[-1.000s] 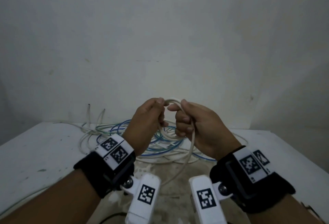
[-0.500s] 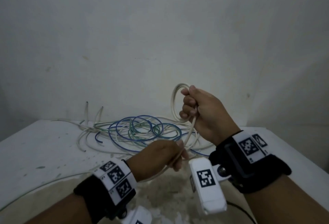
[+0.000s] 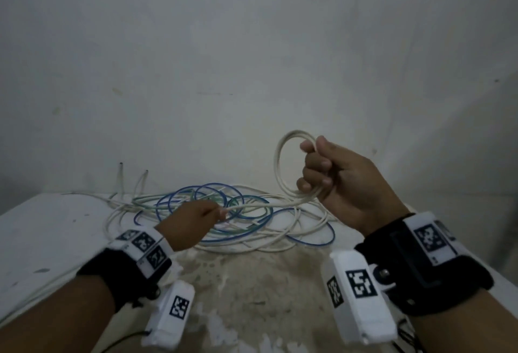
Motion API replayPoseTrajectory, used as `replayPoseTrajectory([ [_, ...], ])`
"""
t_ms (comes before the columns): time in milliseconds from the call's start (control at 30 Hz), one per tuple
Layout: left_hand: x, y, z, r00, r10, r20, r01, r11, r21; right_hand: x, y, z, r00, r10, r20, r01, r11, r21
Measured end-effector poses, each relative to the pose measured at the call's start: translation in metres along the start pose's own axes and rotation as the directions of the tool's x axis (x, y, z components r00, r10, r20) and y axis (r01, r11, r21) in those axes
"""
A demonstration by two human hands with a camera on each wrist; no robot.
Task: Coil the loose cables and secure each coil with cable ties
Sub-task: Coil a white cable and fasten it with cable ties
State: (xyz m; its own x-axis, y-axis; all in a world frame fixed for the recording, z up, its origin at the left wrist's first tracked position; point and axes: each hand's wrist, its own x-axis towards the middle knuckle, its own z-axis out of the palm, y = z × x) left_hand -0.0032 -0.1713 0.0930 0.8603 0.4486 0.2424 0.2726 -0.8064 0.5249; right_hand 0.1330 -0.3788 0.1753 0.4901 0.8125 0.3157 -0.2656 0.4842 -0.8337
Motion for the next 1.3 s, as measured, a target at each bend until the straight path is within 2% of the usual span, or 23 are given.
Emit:
replayPoseTrajectory([
  [100, 0.010, 0.011, -0.023, 0.997, -0.071, -0.043, 0.075, 0.994, 0.080, -0.010, 0.020, 0.001, 0.999, 0.033, 0.036, -0.027, 0.986, -0.163],
  [167, 0.016, 0.026, -0.037, 0.990, -0.126, -0.068, 0.131, 0.989, 0.073, -0.014, 0.036, 0.001, 0.998, 0.045, 0.045, -0.030, 0.957, -0.289],
  [267, 0.020, 0.047, -0.047, 0.964, -0.256, -0.076, 0.241, 0.957, -0.161, -0.015, 0.058, 0.002, 1.000, 0.002, 0.008, 0.002, 0.871, -0.492],
  [333, 0.016, 0.060, -0.047, 0.946, -0.323, -0.021, 0.282, 0.854, -0.437, -0.012, 0.070, 0.006, 0.999, -0.036, -0.038, 0.006, 0.807, -0.590],
  [400, 0.010, 0.073, -0.045, 0.940, -0.341, 0.029, 0.258, 0.648, -0.717, -0.009, 0.081, 0.009, 0.994, -0.079, -0.070, 0.015, 0.765, -0.644],
  [467, 0.002, 0.085, -0.042, 0.947, -0.318, 0.051, 0.214, 0.505, -0.836, -0.006, 0.088, 0.012, 0.987, -0.132, -0.093, 0.031, 0.721, -0.692],
  [567, -0.010, 0.099, -0.034, 0.963, -0.267, 0.038, 0.146, 0.398, -0.906, -0.001, 0.092, 0.019, 0.976, -0.178, -0.123, 0.041, 0.709, -0.704],
  [767, -0.024, 0.104, -0.018, 0.976, -0.218, 0.003, 0.110, 0.481, -0.870, 0.000, 0.086, 0.030, 0.973, -0.163, -0.166, 0.032, 0.801, -0.597],
  [833, -0.024, 0.100, -0.015, 0.973, -0.217, -0.082, 0.042, 0.510, -0.859, 0.000, 0.084, 0.034, 0.976, -0.097, -0.193, -0.015, 0.862, -0.507],
  [967, -0.027, 0.097, -0.010, 0.932, -0.169, -0.321, -0.141, 0.647, -0.750, -0.001, 0.086, 0.040, 0.982, -0.034, -0.188, -0.038, 0.931, -0.362],
  [1067, -0.031, 0.094, -0.005, 0.914, -0.123, -0.387, -0.183, 0.726, -0.663, -0.001, 0.086, 0.042, 0.976, 0.008, -0.216, -0.061, 0.969, -0.241],
  [1167, -0.035, 0.087, -0.004, 0.906, 0.045, -0.421, -0.241, 0.872, -0.426, 0.002, 0.086, 0.042, 0.979, 0.006, -0.204, -0.074, 0.942, -0.327],
  [1200, -0.036, 0.084, -0.004, 0.899, 0.090, -0.428, -0.260, 0.897, -0.357, 0.003, 0.086, 0.041, 0.982, -0.008, -0.189, -0.062, 0.929, -0.365],
  [1233, -0.036, 0.082, -0.004, 0.885, 0.095, -0.455, -0.264, 0.908, -0.325, 0.004, 0.085, 0.040, 0.985, -0.009, -0.173, -0.056, 0.929, -0.366],
  [1300, -0.034, 0.076, -0.005, 0.843, 0.003, -0.538, -0.220, 0.915, -0.339, 0.004, 0.082, 0.040, 0.989, 0.015, -0.145, -0.057, 0.955, -0.291],
])
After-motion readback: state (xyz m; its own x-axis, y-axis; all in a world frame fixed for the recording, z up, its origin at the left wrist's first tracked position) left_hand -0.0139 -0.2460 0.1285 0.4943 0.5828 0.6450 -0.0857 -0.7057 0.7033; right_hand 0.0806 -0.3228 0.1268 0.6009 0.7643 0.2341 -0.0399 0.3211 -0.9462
